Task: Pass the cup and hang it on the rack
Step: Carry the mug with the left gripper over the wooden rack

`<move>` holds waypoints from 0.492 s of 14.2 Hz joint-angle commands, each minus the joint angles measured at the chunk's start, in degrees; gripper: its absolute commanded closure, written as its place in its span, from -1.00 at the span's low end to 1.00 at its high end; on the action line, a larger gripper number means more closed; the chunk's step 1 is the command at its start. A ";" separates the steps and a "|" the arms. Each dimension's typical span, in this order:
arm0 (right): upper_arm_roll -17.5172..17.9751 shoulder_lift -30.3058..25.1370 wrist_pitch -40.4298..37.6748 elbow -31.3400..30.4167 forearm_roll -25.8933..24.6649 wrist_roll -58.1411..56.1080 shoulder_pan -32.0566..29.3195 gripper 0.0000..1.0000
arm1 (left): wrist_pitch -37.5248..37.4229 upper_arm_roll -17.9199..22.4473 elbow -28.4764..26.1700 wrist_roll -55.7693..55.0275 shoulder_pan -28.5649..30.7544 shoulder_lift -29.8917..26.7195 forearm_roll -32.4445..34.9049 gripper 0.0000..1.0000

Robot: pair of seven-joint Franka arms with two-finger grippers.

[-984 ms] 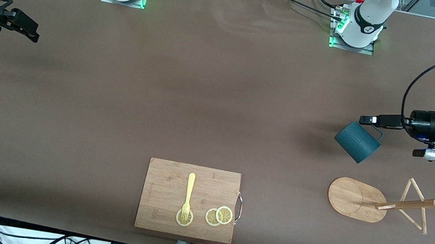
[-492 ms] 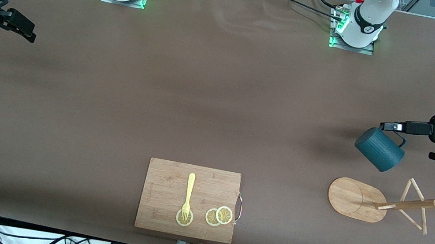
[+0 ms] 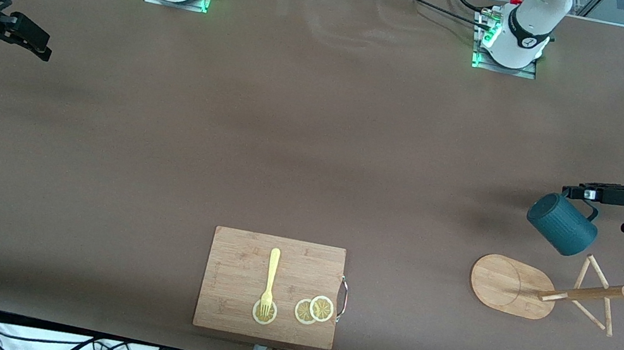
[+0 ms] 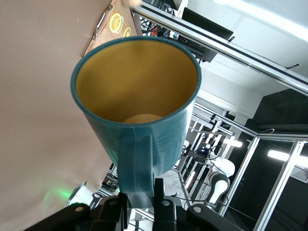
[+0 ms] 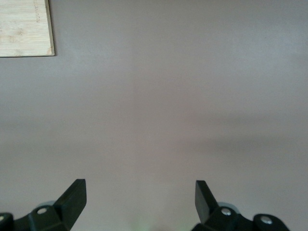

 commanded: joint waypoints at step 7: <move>0.22 -0.21 -0.05 0.52 -0.15 0.02 -0.34 -1.00 | -4.28 -0.45 8.17 3.83 3.93 10.87 -1.37 1.00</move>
